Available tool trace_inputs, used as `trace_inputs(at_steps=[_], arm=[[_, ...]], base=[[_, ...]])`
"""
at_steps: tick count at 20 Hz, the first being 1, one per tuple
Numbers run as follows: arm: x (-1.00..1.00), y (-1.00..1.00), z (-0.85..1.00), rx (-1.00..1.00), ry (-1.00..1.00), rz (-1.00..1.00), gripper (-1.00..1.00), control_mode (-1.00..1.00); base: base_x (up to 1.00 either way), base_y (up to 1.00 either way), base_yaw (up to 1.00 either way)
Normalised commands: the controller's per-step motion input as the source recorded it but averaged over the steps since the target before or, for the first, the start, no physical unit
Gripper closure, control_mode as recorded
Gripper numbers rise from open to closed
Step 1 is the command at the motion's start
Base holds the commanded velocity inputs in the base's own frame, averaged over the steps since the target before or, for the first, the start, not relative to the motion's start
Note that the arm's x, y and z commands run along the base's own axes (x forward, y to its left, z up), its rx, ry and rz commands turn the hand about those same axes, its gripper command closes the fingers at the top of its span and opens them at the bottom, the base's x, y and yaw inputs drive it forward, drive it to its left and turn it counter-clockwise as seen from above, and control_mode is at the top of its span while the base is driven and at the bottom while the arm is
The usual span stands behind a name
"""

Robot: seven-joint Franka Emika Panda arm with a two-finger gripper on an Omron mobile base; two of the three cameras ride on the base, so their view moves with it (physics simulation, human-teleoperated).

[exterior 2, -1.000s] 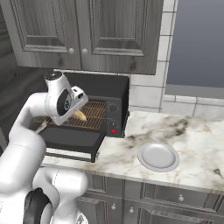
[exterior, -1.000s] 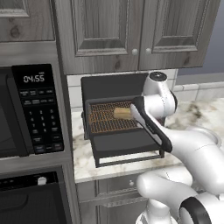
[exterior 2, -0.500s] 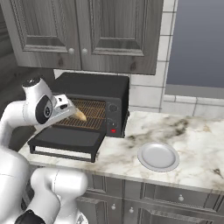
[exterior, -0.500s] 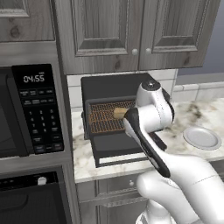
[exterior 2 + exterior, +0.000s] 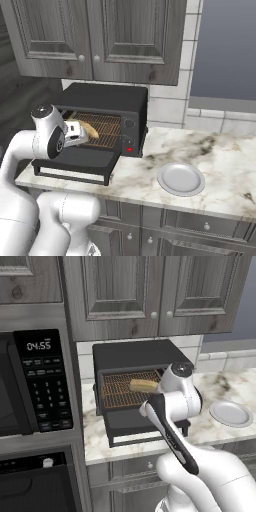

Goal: Pull the toaster oven rack outwards. Pick up the baguette from the plate and place it on the toaster oven rack. Close the toaster oven door fully and set the temperature to the lowest setting.

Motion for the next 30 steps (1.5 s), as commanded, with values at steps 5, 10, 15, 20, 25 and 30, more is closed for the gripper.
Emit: trace_inputs(at_steps=[5,10,15,20,25,30], arm=[[0.03,-0.03,-0.19,0.08,0.0,-0.2,-1.0,-1.0],[0.15,0.0,-0.04,0.07,0.0,-0.19,-1.0,-1.0],[0.35,0.0,-0.07,0.13,0.0,-0.13,-1.0,-1.0],[0.48,0.0,-0.24,0.13,0.0,-0.1,-1.0,-1.0],[0.59,0.02,-0.29,0.02,0.0,-0.07,-1.0,-1.0],[0.64,0.03,-0.07,0.0,0.0,-0.06,-1.0,-1.0]], base=[[0.0,0.0,0.0],[0.0,0.0,0.0],[0.0,0.0,0.0],[0.0,0.0,0.0],[0.0,0.0,0.0],[0.0,0.0,0.0]])
